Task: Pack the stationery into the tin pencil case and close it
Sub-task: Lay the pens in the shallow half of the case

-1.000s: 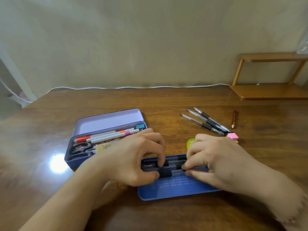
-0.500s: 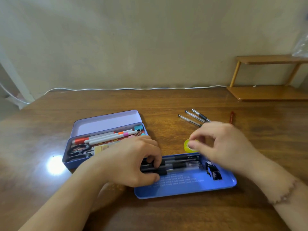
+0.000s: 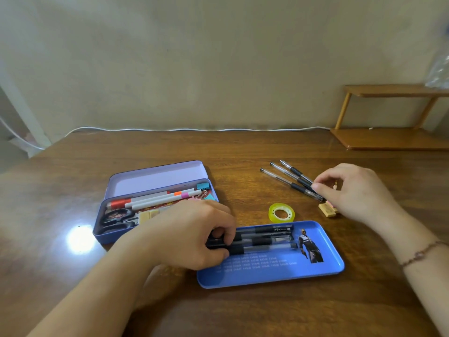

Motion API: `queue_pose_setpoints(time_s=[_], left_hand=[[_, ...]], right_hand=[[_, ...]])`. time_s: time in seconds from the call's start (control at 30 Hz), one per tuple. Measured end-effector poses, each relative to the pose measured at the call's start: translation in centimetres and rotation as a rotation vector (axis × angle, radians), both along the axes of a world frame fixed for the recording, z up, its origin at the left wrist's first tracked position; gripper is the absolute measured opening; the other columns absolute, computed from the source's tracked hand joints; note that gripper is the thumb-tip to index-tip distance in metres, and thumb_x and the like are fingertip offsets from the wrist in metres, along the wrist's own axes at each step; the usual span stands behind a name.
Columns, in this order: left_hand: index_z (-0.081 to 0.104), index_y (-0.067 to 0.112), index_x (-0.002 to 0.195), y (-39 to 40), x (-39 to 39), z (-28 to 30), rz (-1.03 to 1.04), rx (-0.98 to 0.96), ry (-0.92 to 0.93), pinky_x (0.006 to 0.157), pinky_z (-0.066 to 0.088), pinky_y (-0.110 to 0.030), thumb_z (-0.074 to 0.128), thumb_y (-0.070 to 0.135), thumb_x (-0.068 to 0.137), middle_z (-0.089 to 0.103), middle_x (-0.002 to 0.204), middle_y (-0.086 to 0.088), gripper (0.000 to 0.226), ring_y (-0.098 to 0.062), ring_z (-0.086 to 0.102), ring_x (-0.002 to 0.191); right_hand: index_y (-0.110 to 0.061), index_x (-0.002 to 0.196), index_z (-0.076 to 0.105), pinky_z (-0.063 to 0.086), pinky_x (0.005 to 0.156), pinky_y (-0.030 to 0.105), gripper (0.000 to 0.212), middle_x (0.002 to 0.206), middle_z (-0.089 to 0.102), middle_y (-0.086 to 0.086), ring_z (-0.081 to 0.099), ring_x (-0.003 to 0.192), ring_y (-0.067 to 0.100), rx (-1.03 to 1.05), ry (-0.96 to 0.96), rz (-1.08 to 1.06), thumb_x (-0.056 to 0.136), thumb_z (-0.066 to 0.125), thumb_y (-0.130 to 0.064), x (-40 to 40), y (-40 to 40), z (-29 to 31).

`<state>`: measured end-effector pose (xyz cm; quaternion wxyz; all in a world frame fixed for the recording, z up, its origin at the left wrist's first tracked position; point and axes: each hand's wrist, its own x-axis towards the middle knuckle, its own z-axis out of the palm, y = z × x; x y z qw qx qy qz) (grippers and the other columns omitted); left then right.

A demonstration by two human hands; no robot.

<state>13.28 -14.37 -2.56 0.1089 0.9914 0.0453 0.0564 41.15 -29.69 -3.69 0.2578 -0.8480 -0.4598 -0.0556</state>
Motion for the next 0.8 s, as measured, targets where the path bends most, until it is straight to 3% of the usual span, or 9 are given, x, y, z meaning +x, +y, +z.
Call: queue_pose_setpoints(time_s=[0.2,0.43,0.57,0.63,0.7,0.8], left_hand=[[0.057,0.032,0.075,0.1,0.0,-0.2,0.023,0.043,-0.026,0.061,0.042,-0.015,0.065,0.042,0.075,0.055,0.079,0.017,0.013,0.001,0.051,0.079],[0.055,0.033,0.073,0.3,0.0,-0.4,0.019,0.071,-0.049,0.059,0.037,-0.012,0.062,0.050,0.075,0.054,0.076,0.018,0.018,0.000,0.050,0.077],[0.055,0.034,0.076,0.1,0.2,-0.3,0.058,0.075,-0.175,0.059,0.039,-0.013,0.059,0.054,0.083,0.052,0.076,0.019,0.021,0.000,0.050,0.073],[0.058,0.036,0.086,0.1,0.4,-0.5,0.127,0.030,-0.308,0.062,0.045,-0.019,0.060,0.047,0.086,0.053,0.079,0.019,0.011,-0.001,0.051,0.075],[0.060,0.034,0.107,0.0,0.8,-0.7,0.211,-0.034,-0.467,0.070,0.045,-0.018,0.061,0.041,0.088,0.055,0.087,0.021,0.020,-0.001,0.053,0.083],[0.053,0.030,0.132,-0.1,1.3,-0.9,0.289,-0.097,-0.606,0.088,0.041,-0.016,0.058,0.044,0.092,0.054,0.117,0.015,0.042,-0.004,0.049,0.108]], right_hand=[[-0.037,0.089,0.071,0.049,0.075,0.036,0.007,0.097,0.062,-0.009,0.050,0.095,0.015,-0.117,-0.029,0.017,0.083,0.072,-0.041,-0.5,0.4,-0.2],[-0.035,0.088,0.070,0.038,0.063,0.028,0.014,0.094,0.057,-0.008,0.049,0.101,0.018,-0.177,-0.073,-0.106,0.080,0.074,-0.045,-0.6,0.8,-0.3],[-0.036,0.083,0.070,0.028,0.050,0.021,0.007,0.094,0.060,-0.010,0.044,0.091,0.012,-0.179,-0.166,-0.126,0.083,0.072,-0.043,-0.8,1.1,-0.3],[-0.035,0.079,0.069,0.034,0.050,0.023,0.006,0.087,0.064,-0.010,0.050,0.083,0.013,-0.026,-0.178,-0.105,0.084,0.070,-0.038,-0.8,0.9,0.0],[-0.032,0.079,0.067,0.046,0.050,0.029,0.008,0.076,0.067,-0.010,0.059,0.070,0.012,0.246,-0.128,-0.020,0.086,0.067,-0.034,-1.0,0.4,0.5],[-0.027,0.083,0.070,0.051,0.060,0.014,0.008,0.073,0.072,-0.009,0.067,0.072,0.005,0.519,0.171,0.267,0.086,0.068,-0.034,-2.6,-0.4,1.7]])
